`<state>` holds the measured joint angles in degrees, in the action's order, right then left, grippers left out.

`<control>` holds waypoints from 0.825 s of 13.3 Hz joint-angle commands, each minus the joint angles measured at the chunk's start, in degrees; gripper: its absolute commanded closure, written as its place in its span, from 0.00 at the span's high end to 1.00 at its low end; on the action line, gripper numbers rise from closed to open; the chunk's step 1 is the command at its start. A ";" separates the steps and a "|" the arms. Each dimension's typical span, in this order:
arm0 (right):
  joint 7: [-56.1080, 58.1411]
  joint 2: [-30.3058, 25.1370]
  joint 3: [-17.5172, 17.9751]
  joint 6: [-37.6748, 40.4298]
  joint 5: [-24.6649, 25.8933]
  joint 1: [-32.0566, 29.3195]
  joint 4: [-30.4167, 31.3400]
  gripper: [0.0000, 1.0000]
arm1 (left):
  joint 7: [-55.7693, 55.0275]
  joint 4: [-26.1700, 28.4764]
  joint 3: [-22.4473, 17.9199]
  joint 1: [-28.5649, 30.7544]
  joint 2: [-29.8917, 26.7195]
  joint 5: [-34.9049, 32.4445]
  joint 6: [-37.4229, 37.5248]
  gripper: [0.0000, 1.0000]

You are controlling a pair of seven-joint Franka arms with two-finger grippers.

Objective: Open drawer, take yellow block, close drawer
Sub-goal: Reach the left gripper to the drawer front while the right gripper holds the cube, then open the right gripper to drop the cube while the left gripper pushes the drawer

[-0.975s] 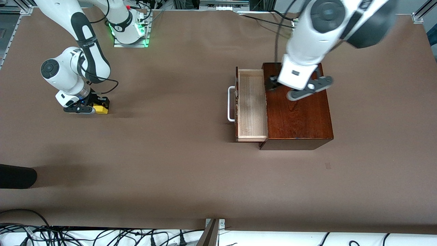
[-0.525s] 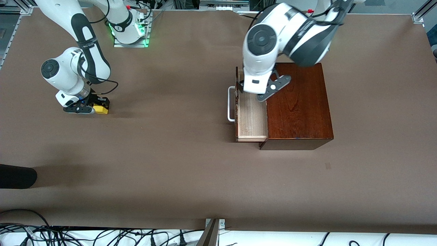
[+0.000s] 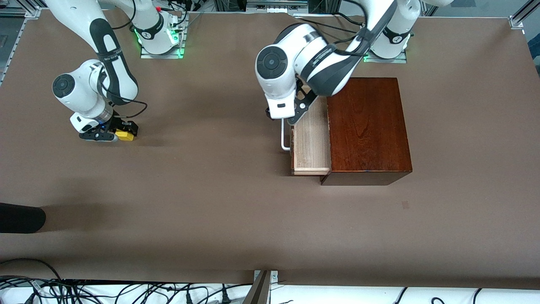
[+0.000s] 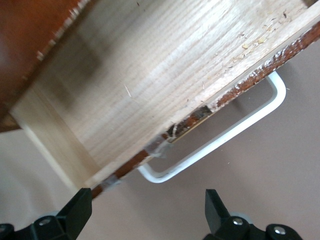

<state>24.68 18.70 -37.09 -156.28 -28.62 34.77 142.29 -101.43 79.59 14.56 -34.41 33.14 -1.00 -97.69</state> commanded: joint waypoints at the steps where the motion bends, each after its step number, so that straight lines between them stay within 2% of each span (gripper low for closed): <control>1: 1.08 -3.48 -0.26 4.12 -1.35 0.38 -0.08 1.00 | -4.47 -6.01 -0.77 -1.01 4.11 -1.20 0.66 1.00; 3: 1.34 -4.54 -0.52 6.41 -1.09 0.38 -0.34 1.00 | -4.22 -7.34 -1.03 -0.84 4.92 -1.46 0.40 0.91; 4: 1.43 -4.64 -0.96 7.64 -0.65 0.47 -0.43 1.00 | -3.69 -7.35 -1.38 -0.66 5.00 -1.38 -0.12 0.81; 6: 1.51 -5.77 -1.40 9.66 0.57 0.38 -0.78 1.00 | -3.69 -7.35 -1.82 -0.75 5.35 -1.38 -0.48 0.78; 7: 1.43 -6.39 -2.36 11.24 2.58 0.38 -1.05 1.00 | -3.69 -7.35 -1.82 -0.92 5.44 -1.38 -0.48 0.63; 8: 1.43 -7.18 -3.59 13.34 4.95 0.38 -2.09 1.00 | -3.69 -7.69 -1.73 -0.92 5.70 -1.20 -0.57 0.32; 9: 1.25 -7.45 -4.73 16.06 6.89 0.38 -3.41 1.00 | -3.60 -8.31 -1.65 -1.01 5.97 -1.03 -1.26 0.11; 10: 0.90 -8.06 -5.61 19.05 9.09 0.38 -5.34 1.00 | -3.60 -8.75 -1.38 -1.27 6.32 -1.03 -1.79 0.00; 11: 0.64 -8.32 -6.49 22.04 11.20 0.38 -7.70 1.00 | -3.77 -8.84 -1.38 -2.15 6.76 -1.03 -2.06 0.00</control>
<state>25.20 12.41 -41.74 -139.68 -20.75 35.04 137.87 -104.34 73.72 13.13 -34.98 37.81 -1.17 -99.66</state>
